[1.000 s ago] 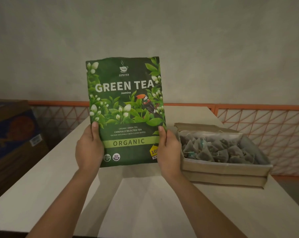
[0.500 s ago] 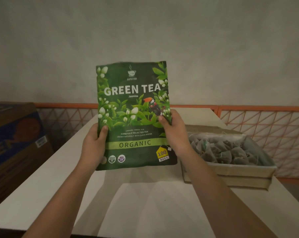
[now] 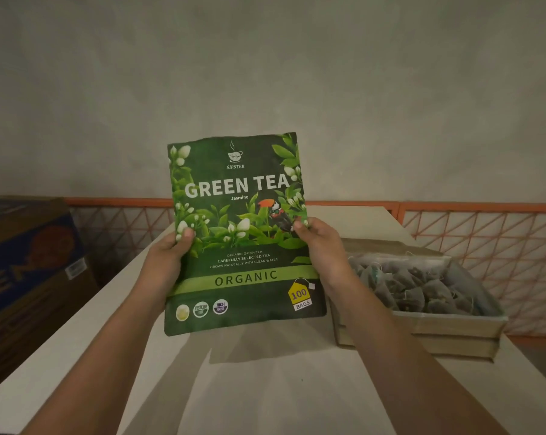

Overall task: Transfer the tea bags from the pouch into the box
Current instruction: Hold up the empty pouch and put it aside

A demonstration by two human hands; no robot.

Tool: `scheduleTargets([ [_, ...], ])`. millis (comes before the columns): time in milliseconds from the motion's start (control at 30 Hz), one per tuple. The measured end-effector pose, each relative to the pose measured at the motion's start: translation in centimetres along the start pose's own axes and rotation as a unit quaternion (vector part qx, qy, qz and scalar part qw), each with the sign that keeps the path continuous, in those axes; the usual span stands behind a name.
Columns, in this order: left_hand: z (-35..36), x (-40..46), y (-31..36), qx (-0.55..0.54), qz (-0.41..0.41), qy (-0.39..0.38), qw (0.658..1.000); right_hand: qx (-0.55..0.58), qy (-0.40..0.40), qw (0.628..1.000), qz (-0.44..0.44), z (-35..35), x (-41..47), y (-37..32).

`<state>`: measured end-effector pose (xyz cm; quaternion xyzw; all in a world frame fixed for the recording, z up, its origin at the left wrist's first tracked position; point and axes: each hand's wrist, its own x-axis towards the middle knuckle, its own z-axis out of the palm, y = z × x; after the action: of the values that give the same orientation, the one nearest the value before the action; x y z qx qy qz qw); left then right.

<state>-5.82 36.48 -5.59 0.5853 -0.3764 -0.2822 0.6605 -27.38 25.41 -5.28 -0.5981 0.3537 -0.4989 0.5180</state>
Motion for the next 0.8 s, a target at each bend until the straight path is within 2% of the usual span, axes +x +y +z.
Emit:
scheduleTargets([
  [167,0.2,0.4,0.4,0.028,-0.004,-0.018,0.999,0.099,-0.033,0.992,0.075,-0.3,0.5,0.0],
  [267,0.2,0.2,1.0,-0.027,-0.055,-0.047,0.997,0.099,-0.026,0.989,0.104,-0.3,1.2,-0.2],
  [367,-0.4,0.0,1.5,-0.142,-0.162,-0.073,0.974,0.064,-0.025,0.99,0.119,-0.5,2.0,-0.7],
  [433,-0.8,0.0,1.3,-0.173,-0.163,-0.082,0.968,0.024,-0.027,0.991,0.127,-0.6,2.1,-1.1],
  [500,-0.8,-0.4,1.7,-0.137,-0.156,-0.096,0.973,-0.001,-0.03,0.989,0.145,-0.6,2.0,-1.3],
  [600,-1.1,-0.8,1.8,-0.121,-0.196,-0.107,0.967,0.108,-0.064,0.972,0.198,-0.6,1.6,-1.3],
  [700,-1.6,-0.7,1.5,-0.18,-0.22,-0.073,0.956,0.29,-0.098,0.914,0.266,-0.8,1.0,-1.2],
  [800,-0.7,-0.1,0.9,-0.259,-0.194,-0.047,0.945,0.407,-0.103,0.867,0.27,-0.8,0.6,-0.7],
])
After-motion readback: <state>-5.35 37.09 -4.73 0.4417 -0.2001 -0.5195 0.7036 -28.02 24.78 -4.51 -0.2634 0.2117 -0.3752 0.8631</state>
